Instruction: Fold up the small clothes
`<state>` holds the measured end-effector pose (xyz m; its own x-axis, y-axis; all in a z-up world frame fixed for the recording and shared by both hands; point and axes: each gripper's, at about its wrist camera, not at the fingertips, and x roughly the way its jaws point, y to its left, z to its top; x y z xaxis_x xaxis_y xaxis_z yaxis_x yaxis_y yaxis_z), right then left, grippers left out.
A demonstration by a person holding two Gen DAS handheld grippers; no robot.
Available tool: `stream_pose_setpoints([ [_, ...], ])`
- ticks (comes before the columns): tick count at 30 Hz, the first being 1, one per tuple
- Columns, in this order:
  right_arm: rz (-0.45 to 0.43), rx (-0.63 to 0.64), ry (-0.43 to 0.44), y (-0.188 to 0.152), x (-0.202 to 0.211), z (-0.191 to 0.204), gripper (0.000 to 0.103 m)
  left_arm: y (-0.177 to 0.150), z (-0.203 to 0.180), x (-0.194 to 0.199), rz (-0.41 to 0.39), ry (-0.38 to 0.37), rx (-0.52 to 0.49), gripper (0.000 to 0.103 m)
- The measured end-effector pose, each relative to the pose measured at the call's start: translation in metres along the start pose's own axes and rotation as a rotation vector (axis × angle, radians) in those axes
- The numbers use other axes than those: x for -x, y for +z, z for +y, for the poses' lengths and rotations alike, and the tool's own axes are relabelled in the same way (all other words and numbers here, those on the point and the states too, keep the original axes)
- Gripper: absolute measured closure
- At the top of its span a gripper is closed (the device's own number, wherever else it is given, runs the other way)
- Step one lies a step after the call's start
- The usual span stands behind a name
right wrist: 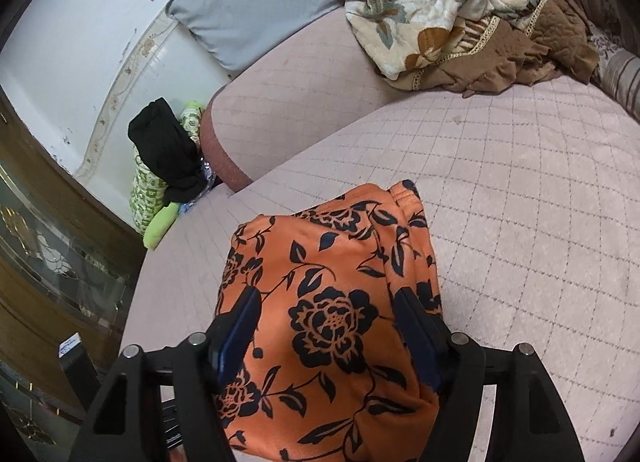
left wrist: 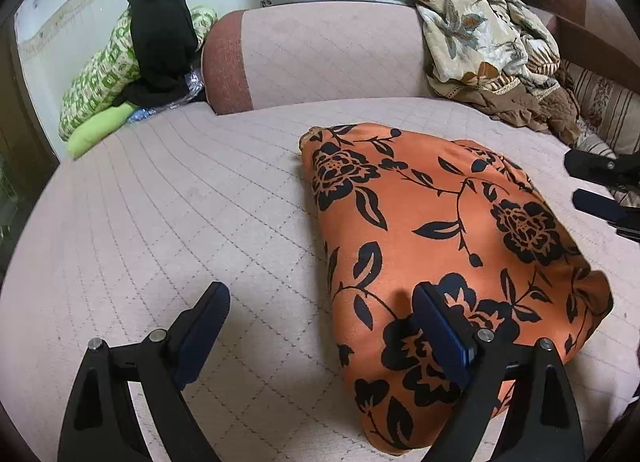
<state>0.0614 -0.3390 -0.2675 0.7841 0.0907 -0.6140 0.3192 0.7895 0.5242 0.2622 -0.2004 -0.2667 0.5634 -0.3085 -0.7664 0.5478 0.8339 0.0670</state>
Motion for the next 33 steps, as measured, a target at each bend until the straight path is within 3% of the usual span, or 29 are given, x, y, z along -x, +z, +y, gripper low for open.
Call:
stream_pose_setpoints([
  [1,-0.003,0.022,-0.003,0.003,-0.003,0.002,0.049,0.001,0.004,-0.001,0.007,-0.023,0.028,0.010],
  [2,0.005,0.064,-0.031,0.007,-0.009,0.005,0.075,0.002,0.008,-0.002,0.013,-0.040,0.053,0.010],
  [4,0.029,0.092,-0.088,0.014,-0.024,0.005,0.076,0.004,0.018,-0.005,0.035,-0.066,0.121,0.010],
  [7,0.111,0.008,-0.073,0.024,-0.049,-0.009,0.076,0.004,0.032,-0.009,0.048,-0.055,0.192,0.010],
  [10,0.142,-0.012,-0.116,0.037,-0.074,-0.016,0.076,0.005,0.035,-0.010,0.043,-0.032,0.191,0.010],
  [12,0.195,-0.049,-0.151,0.042,-0.095,-0.024,0.078,0.002,0.032,-0.020,0.080,-0.009,0.170,0.010],
  [14,0.208,-0.080,-0.164,0.044,-0.109,-0.031,0.078,-0.004,0.028,-0.030,0.117,-0.052,0.164,0.009],
  [20,0.175,-0.051,-0.157,0.040,-0.077,-0.017,0.075,0.001,0.026,-0.024,0.125,-0.075,0.167,0.008],
  [23,0.157,-0.051,-0.135,0.028,-0.049,-0.010,0.073,0.004,0.026,-0.011,0.063,-0.124,0.189,0.008],
  [25,0.145,-0.048,-0.139,0.024,-0.034,-0.007,0.061,0.005,0.023,-0.008,0.041,-0.163,0.183,0.008],
  [26,0.137,-0.049,-0.136,0.019,-0.025,-0.005,0.037,0.005,0.020,-0.007,0.037,-0.180,0.174,0.008],
  [27,0.117,-0.056,-0.121,0.014,-0.014,-0.005,0.028,0.004,0.017,-0.006,0.036,-0.195,0.161,0.008],
  [33,0.072,-0.112,-0.090,-0.026,0.046,-0.022,0.028,-0.005,0.004,0.001,0.047,-0.207,0.096,0.008],
])
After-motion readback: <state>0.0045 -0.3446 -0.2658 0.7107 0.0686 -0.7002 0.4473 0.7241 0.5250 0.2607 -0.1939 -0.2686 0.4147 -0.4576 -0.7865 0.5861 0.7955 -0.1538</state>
